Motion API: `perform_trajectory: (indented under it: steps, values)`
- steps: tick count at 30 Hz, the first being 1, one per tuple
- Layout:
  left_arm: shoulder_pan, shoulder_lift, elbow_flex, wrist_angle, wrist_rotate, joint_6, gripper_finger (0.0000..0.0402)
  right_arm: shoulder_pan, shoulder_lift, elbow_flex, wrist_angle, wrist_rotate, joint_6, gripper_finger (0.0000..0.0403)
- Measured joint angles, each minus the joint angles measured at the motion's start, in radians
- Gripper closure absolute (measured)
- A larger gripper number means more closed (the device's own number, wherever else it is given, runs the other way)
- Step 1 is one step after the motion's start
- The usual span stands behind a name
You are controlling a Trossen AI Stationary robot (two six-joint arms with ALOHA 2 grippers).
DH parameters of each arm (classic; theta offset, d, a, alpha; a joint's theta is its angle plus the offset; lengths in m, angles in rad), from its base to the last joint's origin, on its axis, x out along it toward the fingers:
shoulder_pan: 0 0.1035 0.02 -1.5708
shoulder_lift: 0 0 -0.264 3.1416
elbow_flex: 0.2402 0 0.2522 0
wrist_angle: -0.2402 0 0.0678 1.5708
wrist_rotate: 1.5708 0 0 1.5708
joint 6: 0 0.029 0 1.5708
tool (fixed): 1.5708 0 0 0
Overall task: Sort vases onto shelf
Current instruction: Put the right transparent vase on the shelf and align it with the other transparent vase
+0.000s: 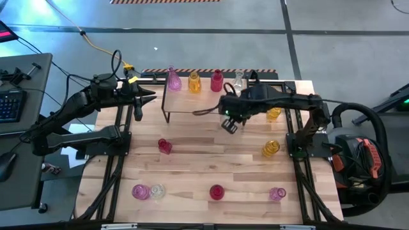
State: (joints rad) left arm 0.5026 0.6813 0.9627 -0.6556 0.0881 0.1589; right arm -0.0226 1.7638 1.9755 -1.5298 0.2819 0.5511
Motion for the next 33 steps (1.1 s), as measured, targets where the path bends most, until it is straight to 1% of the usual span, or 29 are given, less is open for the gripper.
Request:
perform_trajectory:
  steps: [8, 13, 16, 23, 33]
  values:
    - [0.0, 0.0, 0.0, 0.0, -0.009, -0.004, 0.033, -0.105, 0.0, 0.021, -0.011, 0.001, -0.28, 0.0399]
    - [0.0, 0.0, 0.0, 0.001, -0.023, -0.023, 0.033, -0.158, 0.0, 0.021, -0.043, 0.061, -0.469, 0.0399]
    - [0.0, 0.001, 0.0, 0.002, -0.023, -0.024, 0.033, -0.19, 0.0, 0.021, -0.037, 0.065, -0.555, 0.0399]
    - [0.0, 0.001, 0.0, 0.002, -0.025, -0.024, 0.033, -0.258, 0.004, 0.021, -0.028, 0.04, -0.681, 0.0398]
    - [0.0, 0.001, 0.0, 0.002, -0.026, -0.027, 0.033, -0.328, 0.024, 0.021, -0.005, 0.005, -0.773, 0.0398]
